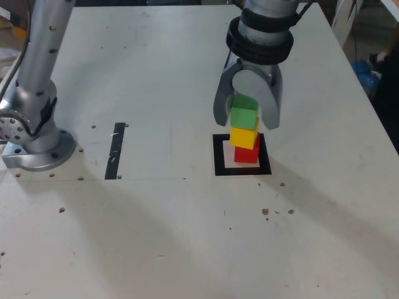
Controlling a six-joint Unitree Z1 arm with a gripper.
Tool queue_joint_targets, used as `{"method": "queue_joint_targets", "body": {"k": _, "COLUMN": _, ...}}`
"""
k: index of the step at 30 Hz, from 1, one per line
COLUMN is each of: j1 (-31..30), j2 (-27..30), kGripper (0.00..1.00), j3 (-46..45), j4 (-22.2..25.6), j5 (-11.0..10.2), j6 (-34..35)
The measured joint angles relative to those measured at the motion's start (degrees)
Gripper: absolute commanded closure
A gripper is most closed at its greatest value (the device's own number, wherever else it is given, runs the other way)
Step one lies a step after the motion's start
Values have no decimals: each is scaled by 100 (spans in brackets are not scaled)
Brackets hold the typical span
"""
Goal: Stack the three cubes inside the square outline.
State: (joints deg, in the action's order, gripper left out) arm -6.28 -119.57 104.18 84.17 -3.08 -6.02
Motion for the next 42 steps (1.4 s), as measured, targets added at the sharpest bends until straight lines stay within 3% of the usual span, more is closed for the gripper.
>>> {"method": "queue_joint_targets", "body": {"k": 11, "j1": 1, "j2": 290, "kGripper": 1, "j3": 5, "j4": 122, "j5": -65, "j6": 83}}
{"method": "queue_joint_targets", "body": {"k": 18, "j1": -151, "j2": 1057, "kGripper": 1, "j3": -137, "j4": 407, "j5": 16, "j6": 147}}
{"method": "queue_joint_targets", "body": {"k": 24, "j1": -4, "j2": 1948, "kGripper": 1, "j3": -1259, "j4": 384, "j5": -34, "j6": 157}}
{"method": "queue_joint_targets", "body": {"k": 32, "j1": 447, "j2": 3159, "kGripper": 1, "j3": -2875, "j4": -366, "j5": -108, "j6": 82}}
{"method": "queue_joint_targets", "body": {"k": 35, "j1": 570, "j2": 3573, "kGripper": 1, "j3": -3463, "j4": -866, "j5": -79, "j6": 76}}
{"method": "queue_joint_targets", "body": {"k": 42, "j1": 615, "j2": 3413, "kGripper": 1, "j3": -4880, "j4": -2027, "j5": 207, "j6": -32}}
